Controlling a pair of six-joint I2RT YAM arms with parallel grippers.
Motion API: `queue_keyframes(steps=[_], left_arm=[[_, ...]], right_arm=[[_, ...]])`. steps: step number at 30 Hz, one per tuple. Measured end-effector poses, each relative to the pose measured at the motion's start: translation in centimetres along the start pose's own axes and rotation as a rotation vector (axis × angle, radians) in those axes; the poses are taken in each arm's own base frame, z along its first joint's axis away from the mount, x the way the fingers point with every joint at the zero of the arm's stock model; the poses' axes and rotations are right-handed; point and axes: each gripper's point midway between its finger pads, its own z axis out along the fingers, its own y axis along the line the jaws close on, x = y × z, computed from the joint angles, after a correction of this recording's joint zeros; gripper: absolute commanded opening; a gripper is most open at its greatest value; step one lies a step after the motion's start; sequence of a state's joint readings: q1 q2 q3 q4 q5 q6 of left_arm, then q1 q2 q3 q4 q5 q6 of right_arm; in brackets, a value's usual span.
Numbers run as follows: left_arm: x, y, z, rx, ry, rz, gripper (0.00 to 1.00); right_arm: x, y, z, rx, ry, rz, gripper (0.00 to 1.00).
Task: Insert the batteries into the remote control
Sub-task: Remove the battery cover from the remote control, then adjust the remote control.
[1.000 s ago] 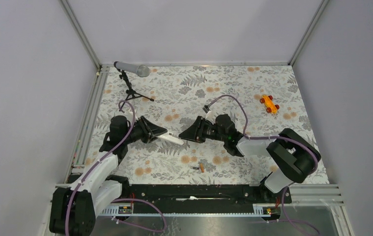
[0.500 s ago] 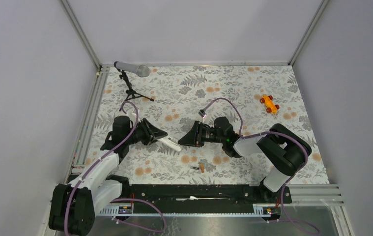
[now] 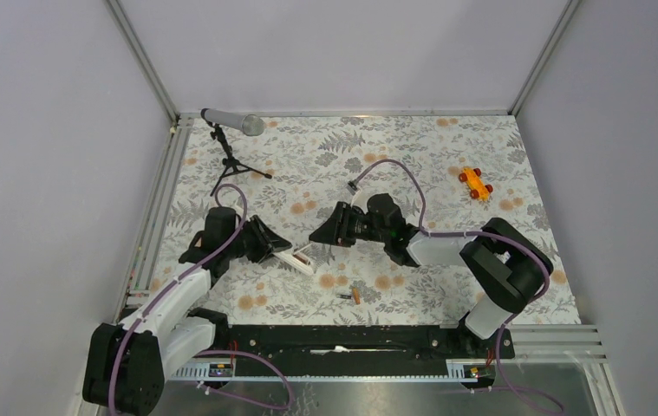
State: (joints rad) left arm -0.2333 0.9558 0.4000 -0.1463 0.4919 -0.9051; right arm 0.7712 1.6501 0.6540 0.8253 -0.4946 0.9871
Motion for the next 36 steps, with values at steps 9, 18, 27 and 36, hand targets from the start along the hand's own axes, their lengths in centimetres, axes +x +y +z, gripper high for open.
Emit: queue_keyframes(steps=[9, 18, 27, 36], left_arm=[[-0.7, 0.5, 0.4, -0.068, -0.01, -0.009, 0.0], [-1.6, 1.8, 0.4, -0.177, -0.004, 0.051, 0.0], [-2.4, -1.4, -1.6, -0.13, 0.047, 0.287, 0.0], [1.0, -8.6, -5.5, 0.264, 0.185, 0.532, 0.0]], right_arm=[[-1.7, -4.1, 0.5, 0.257, -0.041, -0.015, 0.39], [-1.8, -7.3, -0.6, 0.431, -0.02, -0.068, 0.45], [0.0, -5.2, -2.1, 0.36, 0.139, -0.207, 0.83], [1.1, 6.2, -4.8, -0.065, 0.209, -0.339, 0.93]])
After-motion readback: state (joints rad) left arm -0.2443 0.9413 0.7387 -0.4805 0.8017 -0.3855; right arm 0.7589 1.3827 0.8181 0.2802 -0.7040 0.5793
